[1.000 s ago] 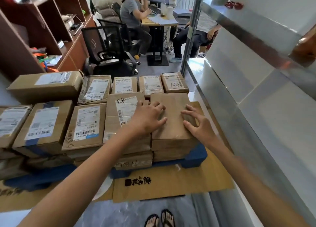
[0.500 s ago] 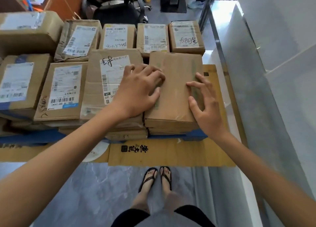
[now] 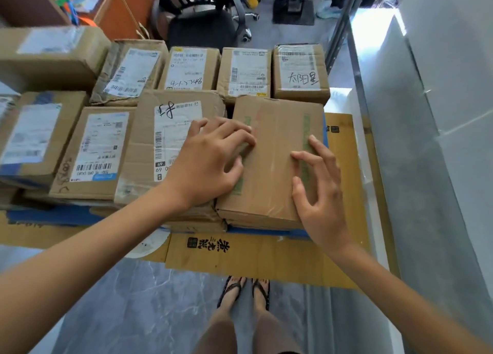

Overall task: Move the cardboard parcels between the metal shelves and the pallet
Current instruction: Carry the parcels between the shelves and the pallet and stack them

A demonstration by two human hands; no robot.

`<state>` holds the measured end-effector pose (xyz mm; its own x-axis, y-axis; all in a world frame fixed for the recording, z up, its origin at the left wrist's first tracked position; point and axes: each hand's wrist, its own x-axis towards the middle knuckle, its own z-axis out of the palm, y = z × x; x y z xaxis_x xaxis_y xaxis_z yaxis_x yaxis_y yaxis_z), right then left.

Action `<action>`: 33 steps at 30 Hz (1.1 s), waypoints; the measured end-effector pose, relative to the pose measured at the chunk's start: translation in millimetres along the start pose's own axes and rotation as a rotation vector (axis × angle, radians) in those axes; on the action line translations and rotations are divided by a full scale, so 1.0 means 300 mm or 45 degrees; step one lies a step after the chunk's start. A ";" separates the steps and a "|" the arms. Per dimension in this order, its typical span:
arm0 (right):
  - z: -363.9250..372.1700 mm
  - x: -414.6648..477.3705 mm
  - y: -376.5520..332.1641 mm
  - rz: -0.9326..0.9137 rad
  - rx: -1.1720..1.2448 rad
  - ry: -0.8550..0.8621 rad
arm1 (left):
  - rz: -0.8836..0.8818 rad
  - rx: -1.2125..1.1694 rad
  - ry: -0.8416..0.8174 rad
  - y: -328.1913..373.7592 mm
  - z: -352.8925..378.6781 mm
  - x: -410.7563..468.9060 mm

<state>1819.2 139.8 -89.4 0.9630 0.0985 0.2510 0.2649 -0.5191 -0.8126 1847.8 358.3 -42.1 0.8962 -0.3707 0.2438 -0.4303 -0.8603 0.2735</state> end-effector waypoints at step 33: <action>0.344 -0.036 -0.632 -0.423 -0.321 0.056 | -0.461 -0.529 0.431 -0.538 -0.676 -0.582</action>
<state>1763.9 324.9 7.6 0.8229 0.2617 0.5044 0.5346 -0.6575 -0.5310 1738.8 633.0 60.0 0.9379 0.1066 0.3301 -0.1743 -0.6780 0.7141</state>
